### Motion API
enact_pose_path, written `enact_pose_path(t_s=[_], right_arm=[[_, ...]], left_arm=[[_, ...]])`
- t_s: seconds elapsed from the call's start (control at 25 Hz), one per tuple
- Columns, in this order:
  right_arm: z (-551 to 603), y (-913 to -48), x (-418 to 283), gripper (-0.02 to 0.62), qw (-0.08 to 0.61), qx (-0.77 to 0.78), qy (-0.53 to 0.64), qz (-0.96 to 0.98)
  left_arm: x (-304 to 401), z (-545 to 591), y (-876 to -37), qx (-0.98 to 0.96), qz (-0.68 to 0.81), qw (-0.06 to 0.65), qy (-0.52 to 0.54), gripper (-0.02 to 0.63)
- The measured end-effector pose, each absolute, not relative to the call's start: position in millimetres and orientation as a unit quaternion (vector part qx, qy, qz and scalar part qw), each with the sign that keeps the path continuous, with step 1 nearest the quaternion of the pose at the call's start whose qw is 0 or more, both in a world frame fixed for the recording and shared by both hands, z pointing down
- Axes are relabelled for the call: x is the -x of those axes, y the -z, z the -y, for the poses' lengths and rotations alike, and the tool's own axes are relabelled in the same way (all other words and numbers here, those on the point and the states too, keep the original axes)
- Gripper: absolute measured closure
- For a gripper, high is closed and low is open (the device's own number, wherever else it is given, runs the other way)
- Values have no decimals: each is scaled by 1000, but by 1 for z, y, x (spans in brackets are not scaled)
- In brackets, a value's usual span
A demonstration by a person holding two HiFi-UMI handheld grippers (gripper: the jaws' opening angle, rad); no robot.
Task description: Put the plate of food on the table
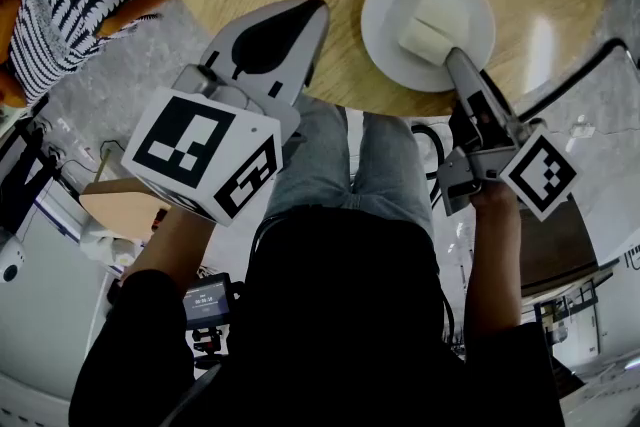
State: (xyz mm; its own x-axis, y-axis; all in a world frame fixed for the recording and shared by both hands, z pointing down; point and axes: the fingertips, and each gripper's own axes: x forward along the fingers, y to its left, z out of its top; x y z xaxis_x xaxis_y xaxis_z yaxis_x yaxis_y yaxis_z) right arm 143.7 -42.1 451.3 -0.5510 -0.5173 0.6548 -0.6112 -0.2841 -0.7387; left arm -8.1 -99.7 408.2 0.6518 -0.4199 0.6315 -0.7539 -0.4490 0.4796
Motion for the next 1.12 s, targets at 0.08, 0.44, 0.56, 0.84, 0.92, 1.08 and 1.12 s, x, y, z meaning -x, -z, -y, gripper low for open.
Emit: enact_pose_path(t_s=[0.08,0.44,0.56,0.84,0.92,1.08,1.12], right_arm=[[39,-454,-146,463,52,-472,-636,609],[29,-460,-137,422,83,-424,-625,650],[23,-457,-134,405,111,-388,-603,688],[14,-459,-127,403,189,-337,-538,749],[13,-460,-128,403,209,-329,-522,758],[7,-465,-129,403,256,-310,-491,773],[4,-467,-130,403,269,-306,-483,775]], left_arm=[[6,99,-410,-824,355,384,-218,600],[2,100,-413,-828,348,379,-222,600],[1,101,-410,-829,348,376,-223,600],[-1,101,-409,-830,347,374,-223,600],[-2,101,-408,-831,347,374,-222,600],[-5,99,-405,-833,348,370,-221,600],[-6,99,-405,-833,348,369,-221,601]])
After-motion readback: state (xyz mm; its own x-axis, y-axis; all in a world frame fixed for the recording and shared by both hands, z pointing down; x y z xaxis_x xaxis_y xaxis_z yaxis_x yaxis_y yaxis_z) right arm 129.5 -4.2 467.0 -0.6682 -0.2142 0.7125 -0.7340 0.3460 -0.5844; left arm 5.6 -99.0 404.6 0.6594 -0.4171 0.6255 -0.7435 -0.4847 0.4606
